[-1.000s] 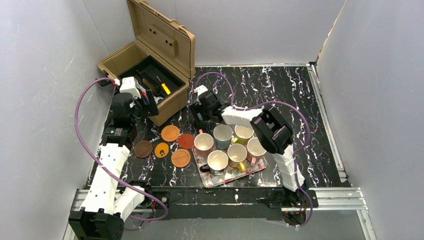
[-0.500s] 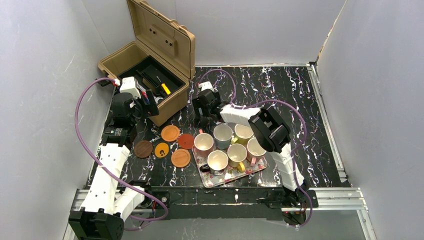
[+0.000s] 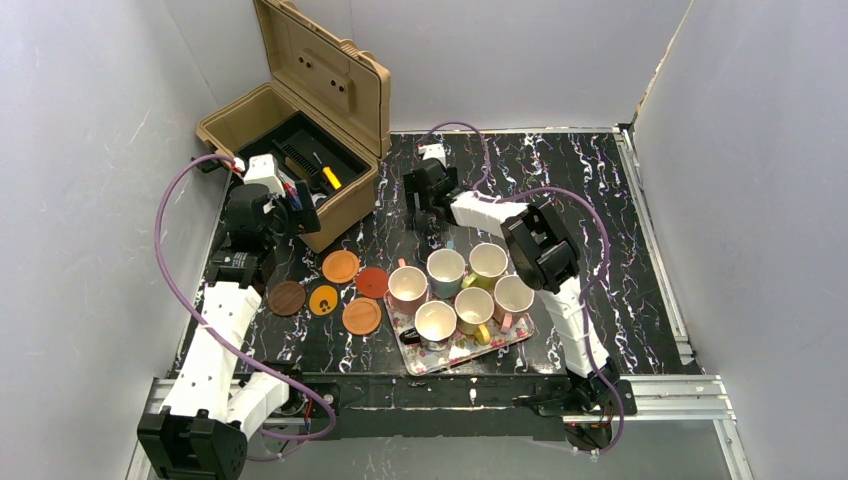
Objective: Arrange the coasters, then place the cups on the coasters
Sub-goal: Move the coaster to the center of the board.
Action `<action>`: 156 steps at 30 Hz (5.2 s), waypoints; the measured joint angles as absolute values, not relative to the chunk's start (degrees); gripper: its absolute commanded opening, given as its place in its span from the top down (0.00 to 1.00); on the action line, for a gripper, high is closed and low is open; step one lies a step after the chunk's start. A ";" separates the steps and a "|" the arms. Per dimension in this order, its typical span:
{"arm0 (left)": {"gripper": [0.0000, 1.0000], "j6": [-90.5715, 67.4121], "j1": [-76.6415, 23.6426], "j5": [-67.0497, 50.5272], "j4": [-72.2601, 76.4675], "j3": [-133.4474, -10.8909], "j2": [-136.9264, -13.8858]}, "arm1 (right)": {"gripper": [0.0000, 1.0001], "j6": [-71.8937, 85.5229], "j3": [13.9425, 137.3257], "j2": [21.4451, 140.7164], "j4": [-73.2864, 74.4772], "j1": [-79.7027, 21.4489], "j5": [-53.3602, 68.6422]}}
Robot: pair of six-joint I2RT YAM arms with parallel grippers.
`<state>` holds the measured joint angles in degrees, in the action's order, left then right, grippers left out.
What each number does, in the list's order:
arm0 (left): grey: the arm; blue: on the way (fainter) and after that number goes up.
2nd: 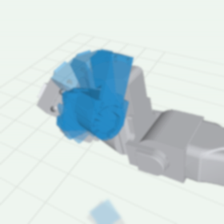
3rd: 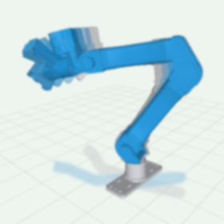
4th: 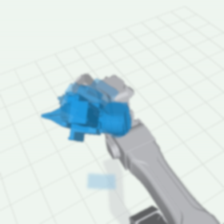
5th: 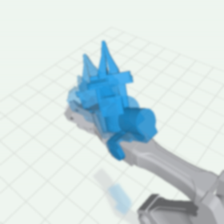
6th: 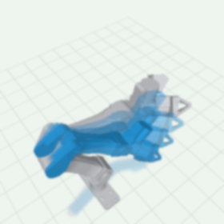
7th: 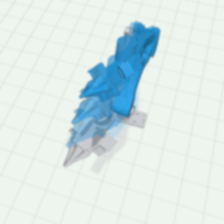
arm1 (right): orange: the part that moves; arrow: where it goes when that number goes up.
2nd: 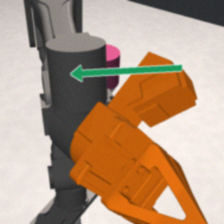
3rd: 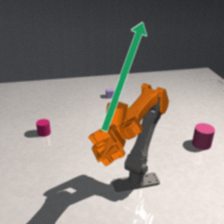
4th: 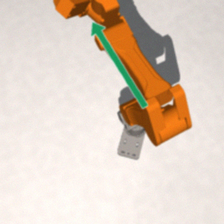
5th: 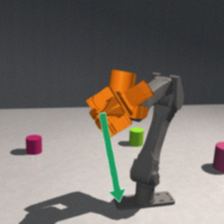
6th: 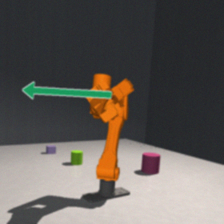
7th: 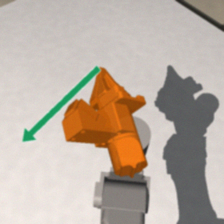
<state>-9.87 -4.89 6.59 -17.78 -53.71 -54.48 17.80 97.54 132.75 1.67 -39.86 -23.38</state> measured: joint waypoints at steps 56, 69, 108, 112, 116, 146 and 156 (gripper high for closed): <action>0.02 -11.00 -5.02 3.77 -18.41 -53.71 -57.32 | 0.09 10.96 98.72 130.58 10.55 -34.57 -15.00; 0.02 -11.11 -5.02 3.79 -18.41 -53.71 -57.10 | 0.28 14.76 106.21 135.31 12.91 -36.29 -21.78; 0.04 -11.62 -5.39 1.91 -18.57 -52.25 -54.92 | 0.06 12.71 96.42 124.22 15.53 -33.45 -11.81; 0.08 -12.21 -6.33 1.21 -19.84 -49.04 -49.84 | 0.05 11.66 90.96 115.52 15.20 -33.43 -9.82; 0.12 -13.67 -9.13 1.08 -23.55 -47.31 -44.16 | 0.05 11.25 84.44 106.08 14.41 -33.43 -8.47; 0.45 -38.65 -26.02 0.82 -20.93 -35.48 -61.58 | 0.03 14.41 57.93 71.16 15.20 -33.43 -6.94; 0.51 -40.23 -26.02 3.68 -16.64 -35.48 -67.68 | 0.02 14.48 56.18 69.89 17.04 -33.43 -7.57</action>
<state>-40.23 -26.02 3.68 -16.64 -35.48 -67.68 14.48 56.18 69.89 17.04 -33.43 -7.57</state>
